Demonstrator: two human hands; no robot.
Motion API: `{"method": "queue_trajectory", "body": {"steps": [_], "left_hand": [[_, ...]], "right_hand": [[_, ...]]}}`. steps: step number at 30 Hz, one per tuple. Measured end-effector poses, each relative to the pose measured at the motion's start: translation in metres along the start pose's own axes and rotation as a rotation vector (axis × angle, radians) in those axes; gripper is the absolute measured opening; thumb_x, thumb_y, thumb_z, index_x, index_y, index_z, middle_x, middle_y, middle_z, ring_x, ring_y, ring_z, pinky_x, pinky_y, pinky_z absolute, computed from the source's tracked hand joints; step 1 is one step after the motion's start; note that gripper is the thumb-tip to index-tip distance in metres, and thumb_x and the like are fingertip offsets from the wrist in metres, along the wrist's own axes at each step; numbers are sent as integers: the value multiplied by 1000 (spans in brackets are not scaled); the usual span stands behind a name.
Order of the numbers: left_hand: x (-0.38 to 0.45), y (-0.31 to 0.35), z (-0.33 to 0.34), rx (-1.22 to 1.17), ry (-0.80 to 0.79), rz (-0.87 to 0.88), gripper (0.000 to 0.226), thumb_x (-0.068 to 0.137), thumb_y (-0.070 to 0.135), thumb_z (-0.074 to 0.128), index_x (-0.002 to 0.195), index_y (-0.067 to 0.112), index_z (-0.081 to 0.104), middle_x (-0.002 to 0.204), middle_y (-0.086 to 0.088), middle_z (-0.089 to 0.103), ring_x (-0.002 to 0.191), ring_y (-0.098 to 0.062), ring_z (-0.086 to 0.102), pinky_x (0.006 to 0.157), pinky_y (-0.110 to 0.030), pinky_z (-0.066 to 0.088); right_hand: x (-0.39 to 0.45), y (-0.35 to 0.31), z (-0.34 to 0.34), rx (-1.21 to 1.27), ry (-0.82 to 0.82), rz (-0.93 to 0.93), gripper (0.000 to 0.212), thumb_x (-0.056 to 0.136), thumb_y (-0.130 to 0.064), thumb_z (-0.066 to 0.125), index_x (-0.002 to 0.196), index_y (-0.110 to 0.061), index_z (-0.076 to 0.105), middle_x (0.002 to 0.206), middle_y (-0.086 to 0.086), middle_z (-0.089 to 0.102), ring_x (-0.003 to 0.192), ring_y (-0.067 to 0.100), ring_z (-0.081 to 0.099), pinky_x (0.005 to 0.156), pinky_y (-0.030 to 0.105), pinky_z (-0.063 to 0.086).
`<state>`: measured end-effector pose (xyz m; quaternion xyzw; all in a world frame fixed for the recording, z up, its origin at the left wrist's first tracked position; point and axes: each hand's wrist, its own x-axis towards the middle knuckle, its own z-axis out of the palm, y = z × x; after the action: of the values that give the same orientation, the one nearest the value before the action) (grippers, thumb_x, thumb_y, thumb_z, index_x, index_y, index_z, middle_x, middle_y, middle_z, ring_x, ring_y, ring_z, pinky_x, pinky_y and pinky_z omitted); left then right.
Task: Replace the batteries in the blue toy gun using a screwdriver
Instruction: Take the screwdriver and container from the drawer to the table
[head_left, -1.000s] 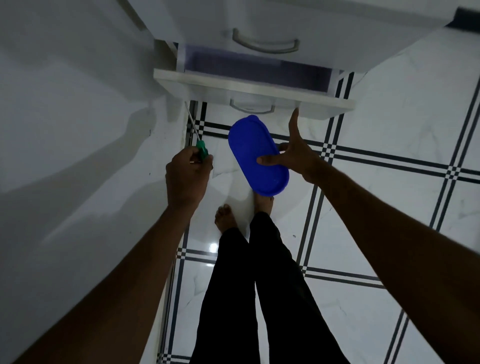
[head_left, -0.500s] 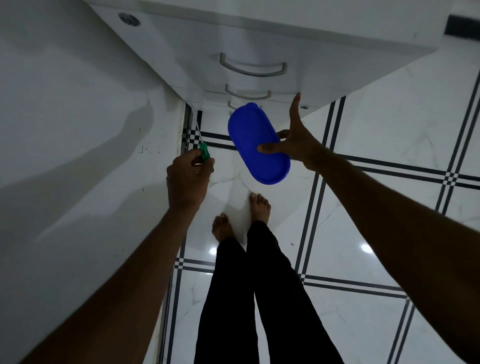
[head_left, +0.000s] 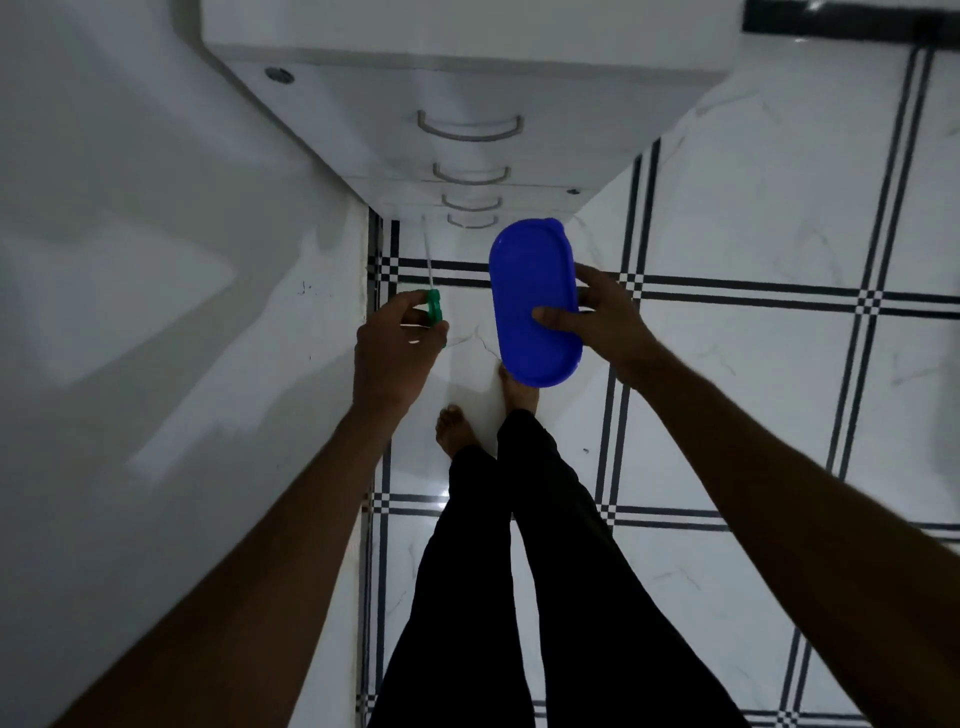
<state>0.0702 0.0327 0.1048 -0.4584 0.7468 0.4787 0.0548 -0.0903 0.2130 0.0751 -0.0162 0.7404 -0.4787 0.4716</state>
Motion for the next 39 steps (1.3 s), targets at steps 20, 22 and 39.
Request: {"method": "queue_trajectory", "body": {"steps": [20,22,39], "left_hand": [[-251,362,179,91,-524,584,23,83,33,72,100,18,73,83,7,72,73,-5,70,74,-31,61],[-285,399,230,106,-574,639,17,85,26,73,100,18,73,82,7,72,70,-3,70,74,-29,61],[-430,640,612,263,-887,920,24,83,26,74,104,15,75,78,11,70,76,-8,70,80,-38,60]], "right_hand": [[-429,9,-325,642,885,-247,74,79,-27,83,145,-31,48,113,8,74,101,26,73,81,44,61],[-462,30,-370,664,946,-253,73,80,-27,82,145,-29,49,103,8,77,96,25,74,79,41,61],[-574,150,-702,917,1387,-241,63,83,-26,80,141,-24,53,87,0,77,78,13,76,51,23,53]]}}
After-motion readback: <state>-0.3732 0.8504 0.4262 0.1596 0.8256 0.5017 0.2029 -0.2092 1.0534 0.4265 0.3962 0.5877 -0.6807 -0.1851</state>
